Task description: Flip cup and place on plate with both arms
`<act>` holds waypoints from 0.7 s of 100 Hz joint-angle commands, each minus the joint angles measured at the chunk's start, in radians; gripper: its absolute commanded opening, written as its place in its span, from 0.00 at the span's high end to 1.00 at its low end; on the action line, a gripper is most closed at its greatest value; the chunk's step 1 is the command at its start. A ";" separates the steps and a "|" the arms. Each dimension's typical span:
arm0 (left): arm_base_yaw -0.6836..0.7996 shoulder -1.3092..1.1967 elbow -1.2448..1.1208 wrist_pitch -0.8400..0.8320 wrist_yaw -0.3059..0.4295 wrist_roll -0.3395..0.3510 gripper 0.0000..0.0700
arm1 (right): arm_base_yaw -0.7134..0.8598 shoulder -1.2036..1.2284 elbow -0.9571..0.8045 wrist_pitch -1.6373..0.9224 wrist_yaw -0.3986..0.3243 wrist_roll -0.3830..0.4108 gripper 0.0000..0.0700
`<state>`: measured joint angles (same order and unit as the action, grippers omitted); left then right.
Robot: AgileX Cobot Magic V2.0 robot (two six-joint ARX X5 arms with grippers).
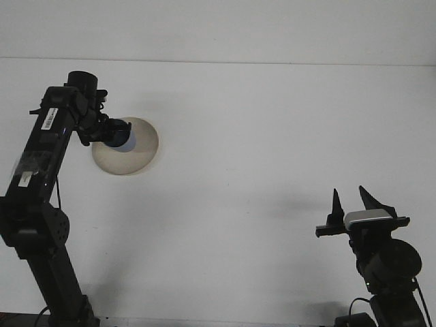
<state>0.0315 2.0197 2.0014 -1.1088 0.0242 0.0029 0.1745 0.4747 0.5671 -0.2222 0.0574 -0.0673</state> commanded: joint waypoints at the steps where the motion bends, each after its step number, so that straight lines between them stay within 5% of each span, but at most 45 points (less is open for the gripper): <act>1: 0.009 0.046 0.023 -0.002 -0.003 0.003 0.99 | 0.001 0.004 0.004 0.009 0.004 -0.001 0.46; 31: 0.018 0.105 0.023 0.004 -0.003 -0.015 0.95 | 0.001 0.004 0.004 0.009 0.004 -0.001 0.46; 50: 0.018 0.105 0.025 0.010 -0.003 -0.015 0.38 | 0.001 0.004 0.004 0.009 0.004 -0.001 0.46; 70: 0.022 0.105 0.089 -0.032 -0.003 -0.023 0.33 | 0.001 0.004 0.004 0.008 0.004 -0.001 0.46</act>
<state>0.0486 2.1029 2.0315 -1.1240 0.0242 -0.0132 0.1745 0.4747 0.5671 -0.2222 0.0578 -0.0673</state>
